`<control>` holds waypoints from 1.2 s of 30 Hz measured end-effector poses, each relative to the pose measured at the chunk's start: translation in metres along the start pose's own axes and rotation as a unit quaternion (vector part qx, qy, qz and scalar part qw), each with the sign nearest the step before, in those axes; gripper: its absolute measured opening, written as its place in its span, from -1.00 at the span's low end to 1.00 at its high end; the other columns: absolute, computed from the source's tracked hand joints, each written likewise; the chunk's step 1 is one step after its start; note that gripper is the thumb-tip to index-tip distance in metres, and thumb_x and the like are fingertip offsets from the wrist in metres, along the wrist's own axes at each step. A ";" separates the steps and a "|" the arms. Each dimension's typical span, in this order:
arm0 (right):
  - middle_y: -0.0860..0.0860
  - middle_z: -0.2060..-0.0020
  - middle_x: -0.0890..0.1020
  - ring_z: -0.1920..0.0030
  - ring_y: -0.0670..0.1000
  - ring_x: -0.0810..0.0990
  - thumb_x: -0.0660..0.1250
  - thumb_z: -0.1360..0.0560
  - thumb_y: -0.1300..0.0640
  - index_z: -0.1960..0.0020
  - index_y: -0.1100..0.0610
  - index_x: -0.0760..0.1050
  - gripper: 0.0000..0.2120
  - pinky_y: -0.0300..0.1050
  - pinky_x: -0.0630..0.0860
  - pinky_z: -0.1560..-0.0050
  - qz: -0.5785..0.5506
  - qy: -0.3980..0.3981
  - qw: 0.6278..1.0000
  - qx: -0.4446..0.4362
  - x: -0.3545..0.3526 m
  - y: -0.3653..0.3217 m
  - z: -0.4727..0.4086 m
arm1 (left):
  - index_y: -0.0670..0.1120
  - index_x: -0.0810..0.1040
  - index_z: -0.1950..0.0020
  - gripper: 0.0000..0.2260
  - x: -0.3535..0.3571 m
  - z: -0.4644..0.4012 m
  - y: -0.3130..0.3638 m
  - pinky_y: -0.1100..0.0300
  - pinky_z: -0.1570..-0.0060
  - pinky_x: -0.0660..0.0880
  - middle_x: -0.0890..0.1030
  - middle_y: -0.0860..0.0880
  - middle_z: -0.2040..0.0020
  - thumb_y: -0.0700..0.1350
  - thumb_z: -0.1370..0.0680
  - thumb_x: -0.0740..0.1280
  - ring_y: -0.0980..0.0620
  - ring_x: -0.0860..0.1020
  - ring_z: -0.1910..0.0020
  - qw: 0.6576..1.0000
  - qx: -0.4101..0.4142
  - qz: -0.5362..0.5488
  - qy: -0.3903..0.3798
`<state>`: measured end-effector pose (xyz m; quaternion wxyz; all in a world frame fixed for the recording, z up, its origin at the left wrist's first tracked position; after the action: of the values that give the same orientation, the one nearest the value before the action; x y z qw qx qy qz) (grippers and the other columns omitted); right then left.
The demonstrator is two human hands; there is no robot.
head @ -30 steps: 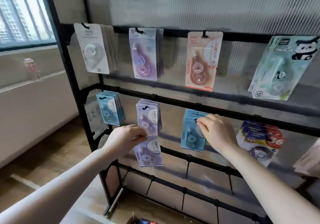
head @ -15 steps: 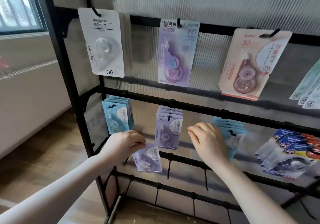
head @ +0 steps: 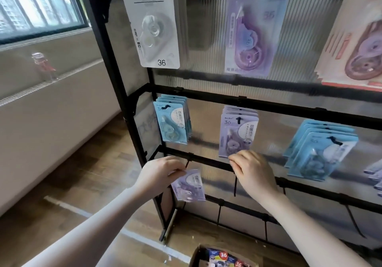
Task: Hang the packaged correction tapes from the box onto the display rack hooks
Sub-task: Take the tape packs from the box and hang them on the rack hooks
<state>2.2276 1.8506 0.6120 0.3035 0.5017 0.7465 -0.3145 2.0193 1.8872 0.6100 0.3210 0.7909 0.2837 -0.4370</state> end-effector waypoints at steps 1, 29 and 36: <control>0.03 0.26 0.64 0.26 0.07 0.60 0.50 -0.33 0.28 0.13 0.17 0.64 -0.87 -0.06 0.56 0.26 -0.006 -0.004 1.000 -0.003 0.008 -0.008 0.004 | 0.05 0.63 0.18 -0.72 0.003 0.008 -0.006 0.39 0.39 0.37 0.61 0.17 0.23 0.15 -0.41 0.19 0.16 0.53 0.26 1.000 -0.007 0.001 -0.015; 0.06 0.20 0.64 0.20 0.11 0.61 0.35 -0.43 0.25 0.08 0.18 0.63 -0.89 -0.07 0.53 0.17 0.066 -0.060 0.990 0.110 0.162 -0.038 0.027 | 0.02 0.67 0.16 -0.78 0.150 0.016 -0.128 0.37 0.39 0.35 0.62 0.09 0.24 0.05 -0.46 0.25 0.08 0.57 0.33 0.988 0.034 0.138 -0.058; 0.08 0.17 0.64 0.17 0.09 0.61 0.23 -0.51 0.14 0.04 0.18 0.63 -0.79 -0.06 0.54 0.16 0.051 -0.066 0.988 0.133 0.181 -0.022 0.045 | -0.02 0.66 0.10 -0.75 0.173 0.012 -0.130 0.31 0.37 0.42 0.64 0.05 0.18 0.02 -0.51 0.21 0.04 0.60 0.28 0.985 0.062 0.144 -0.065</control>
<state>2.1567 1.9098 0.4486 0.2980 0.5529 0.6502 -0.4274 1.9975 1.9889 0.4205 0.3493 0.8114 0.1177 -0.4536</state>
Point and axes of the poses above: each hand's wrist, its own z-axis away from the middle knuckle, its own x-axis out of the palm, y = z × x, the point moved 8 cm from there along -z, towards the middle knuckle
